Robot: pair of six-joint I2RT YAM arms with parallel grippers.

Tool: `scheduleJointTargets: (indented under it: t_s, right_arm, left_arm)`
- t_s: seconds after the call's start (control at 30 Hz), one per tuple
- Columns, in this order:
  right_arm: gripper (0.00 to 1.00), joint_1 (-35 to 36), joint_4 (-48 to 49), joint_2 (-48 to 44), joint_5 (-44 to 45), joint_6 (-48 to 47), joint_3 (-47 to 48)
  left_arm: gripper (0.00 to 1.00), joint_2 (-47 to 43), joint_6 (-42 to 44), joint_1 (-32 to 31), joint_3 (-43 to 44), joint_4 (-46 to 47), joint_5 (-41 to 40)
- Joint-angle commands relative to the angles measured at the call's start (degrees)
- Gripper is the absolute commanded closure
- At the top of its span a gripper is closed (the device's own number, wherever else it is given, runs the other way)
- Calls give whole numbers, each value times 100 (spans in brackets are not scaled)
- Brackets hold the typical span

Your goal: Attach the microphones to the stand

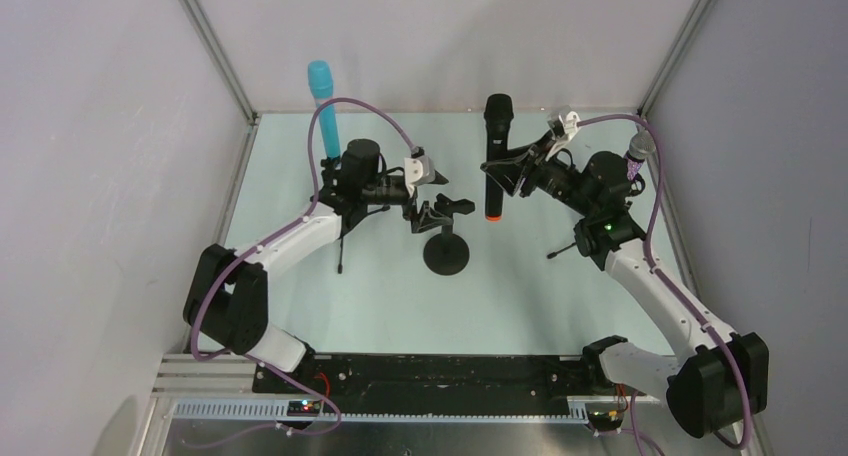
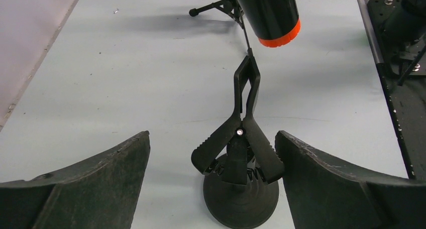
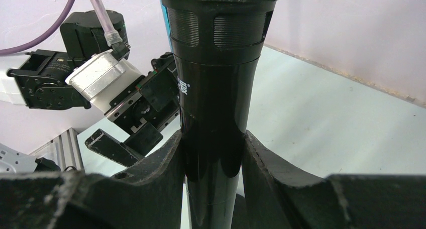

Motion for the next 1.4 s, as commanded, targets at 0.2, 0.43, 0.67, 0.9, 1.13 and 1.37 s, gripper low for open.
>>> scheduleJointTargets:
  t_s: [0.2, 0.43, 0.67, 0.9, 1.13, 1.37]
  right_arm:
    - [100, -22, 626, 35, -139, 201, 94]
    - [100, -22, 642, 97, -200, 261, 94]
    - [100, 6, 676, 220, -196, 268, 94]
    - [100, 235, 608, 310, -109, -407, 63]
    - [100, 506, 2082, 105, 267, -827, -881]
    - [100, 647, 2723, -26, 532, -1017, -1341]
  left_arm:
    - [4, -102, 269, 10, 0, 185, 489]
    - [13, -13, 202, 6, 31, 192, 439]
    - [99, -56, 106, 4, -71, 132, 439]
    - [100, -137, -7, -2, -143, 136, 486]
    - [100, -150, -68, -24, -170, 133, 464]
    - [100, -143, -110, -38, -153, 138, 483]
